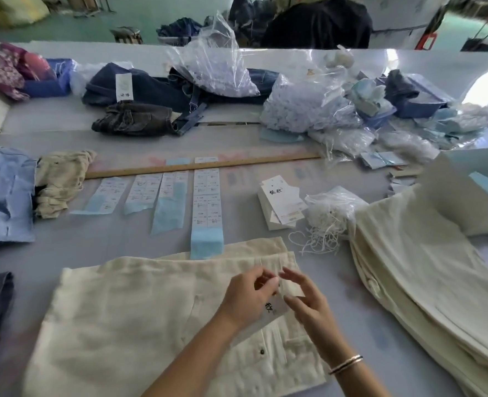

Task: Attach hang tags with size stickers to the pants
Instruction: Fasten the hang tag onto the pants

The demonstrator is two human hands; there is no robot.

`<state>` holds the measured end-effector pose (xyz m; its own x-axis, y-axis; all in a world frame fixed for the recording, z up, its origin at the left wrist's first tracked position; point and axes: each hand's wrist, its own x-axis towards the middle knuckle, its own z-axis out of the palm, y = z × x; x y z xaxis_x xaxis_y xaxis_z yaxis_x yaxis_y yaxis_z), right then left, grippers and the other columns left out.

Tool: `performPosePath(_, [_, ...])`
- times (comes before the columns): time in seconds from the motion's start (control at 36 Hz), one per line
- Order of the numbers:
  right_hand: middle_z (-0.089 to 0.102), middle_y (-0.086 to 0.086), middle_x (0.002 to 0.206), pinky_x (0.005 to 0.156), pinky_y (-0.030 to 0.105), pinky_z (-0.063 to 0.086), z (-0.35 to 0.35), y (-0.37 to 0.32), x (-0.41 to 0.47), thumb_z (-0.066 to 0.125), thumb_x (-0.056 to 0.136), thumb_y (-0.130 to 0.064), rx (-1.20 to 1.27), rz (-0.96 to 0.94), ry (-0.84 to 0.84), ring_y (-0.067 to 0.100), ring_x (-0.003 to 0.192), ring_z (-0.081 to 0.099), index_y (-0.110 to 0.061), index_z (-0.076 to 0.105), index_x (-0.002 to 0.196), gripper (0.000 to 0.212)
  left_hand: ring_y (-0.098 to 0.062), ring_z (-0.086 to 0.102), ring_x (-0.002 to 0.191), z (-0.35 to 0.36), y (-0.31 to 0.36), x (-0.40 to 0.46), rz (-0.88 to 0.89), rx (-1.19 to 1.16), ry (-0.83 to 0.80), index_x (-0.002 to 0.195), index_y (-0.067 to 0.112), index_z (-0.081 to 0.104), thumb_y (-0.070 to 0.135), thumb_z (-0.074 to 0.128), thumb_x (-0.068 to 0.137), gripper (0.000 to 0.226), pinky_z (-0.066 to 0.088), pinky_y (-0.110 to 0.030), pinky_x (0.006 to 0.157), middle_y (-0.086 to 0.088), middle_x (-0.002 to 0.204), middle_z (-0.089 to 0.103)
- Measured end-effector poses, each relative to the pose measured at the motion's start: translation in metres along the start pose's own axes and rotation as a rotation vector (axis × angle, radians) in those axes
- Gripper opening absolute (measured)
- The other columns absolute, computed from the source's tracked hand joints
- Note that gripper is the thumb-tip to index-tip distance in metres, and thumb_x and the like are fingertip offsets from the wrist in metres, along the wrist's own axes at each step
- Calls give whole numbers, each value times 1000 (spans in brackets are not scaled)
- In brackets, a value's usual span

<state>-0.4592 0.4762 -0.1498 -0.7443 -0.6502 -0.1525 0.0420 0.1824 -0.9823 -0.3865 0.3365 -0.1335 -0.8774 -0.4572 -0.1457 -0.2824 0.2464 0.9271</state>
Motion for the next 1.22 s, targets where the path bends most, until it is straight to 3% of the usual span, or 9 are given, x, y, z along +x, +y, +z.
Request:
performPosePath(0.08, [71, 0, 104, 72, 21, 52, 1, -3, 1, 66, 82, -23, -6, -1, 38, 8, 89, 66, -18, 64, 114, 33, -4, 66, 72, 11, 5, 4, -28, -152, -40, 87, 21, 70, 22, 64, 90, 6, 53, -18, 70, 3, 77, 71])
performPosePath(0.17, [72, 1, 72, 54, 12, 44, -5, -1, -4, 66, 83, -12, 37, 42, 122, 0, 58, 58, -17, 72, 81, 8, -6, 63, 74, 20, 3, 4, -53, -242, -34, 86, 21, 70, 18, 65, 89, 6, 51, -18, 74, -5, 83, 72])
performPosePath(0.25, [68, 4, 62, 47, 15, 39, -19, 3, -15, 66, 84, -13, 39, 152, 166, 5, 47, 49, -15, 73, 72, 14, 3, 58, 72, 26, -8, 2, -99, -277, -119, 88, 26, 70, 19, 61, 92, 12, 47, -12, 71, 8, 81, 68])
performPosePath(0.44, [63, 2, 56, 44, 18, 39, -67, -1, -36, 66, 86, -18, -61, 354, 273, 7, 43, 45, -15, 76, 77, 13, -9, 56, 99, 54, -50, -10, -67, 435, -382, 109, 28, 66, 30, 57, 88, 23, 46, -24, 89, 7, 109, 63])
performPosePath(0.58, [65, 0, 55, 55, 26, 38, -80, -3, -40, 65, 87, -27, -385, 433, 88, 13, 50, 45, -21, 74, 75, 16, -17, 48, 108, 77, -56, -15, 105, 770, -332, 107, 29, 57, 49, 62, 80, 34, 37, -32, 92, 5, 113, 58])
performPosePath(0.69, [66, -6, 52, 43, 13, 33, -71, 4, -43, 64, 88, -30, -662, 444, -145, 1, 36, 42, -19, 72, 73, 20, -20, 48, 110, 82, -55, -13, 181, 857, -338, 108, 24, 54, 47, 60, 82, 35, 36, -35, 95, 2, 115, 56])
performPosePath(0.86, [66, -6, 52, 44, 15, 37, -46, 24, -44, 61, 85, -27, -725, 519, -177, 1, 35, 42, -23, 63, 56, 29, -20, 57, 96, 82, -52, -13, 57, 621, -345, 89, 25, 59, 40, 60, 82, 17, 40, -30, 84, 1, 98, 65])
performPosePath(1.08, [67, -1, 51, 40, 14, 30, -21, 31, -39, 61, 86, -29, -583, 504, 52, 1, 32, 38, -16, 74, 69, 25, -10, 54, 68, 59, -42, -2, -329, -18, -453, 58, 30, 64, 27, 67, 80, 22, 42, -24, 65, 10, 66, 59])
performPosePath(1.22, [60, -7, 44, 41, 13, 33, -9, 28, -35, 59, 85, -28, -717, 466, 80, -2, 36, 46, -13, 72, 72, 24, -8, 51, 62, 48, -44, -2, -391, -177, -464, 74, 19, 64, 17, 59, 91, 19, 40, -18, 57, 3, 67, 58])
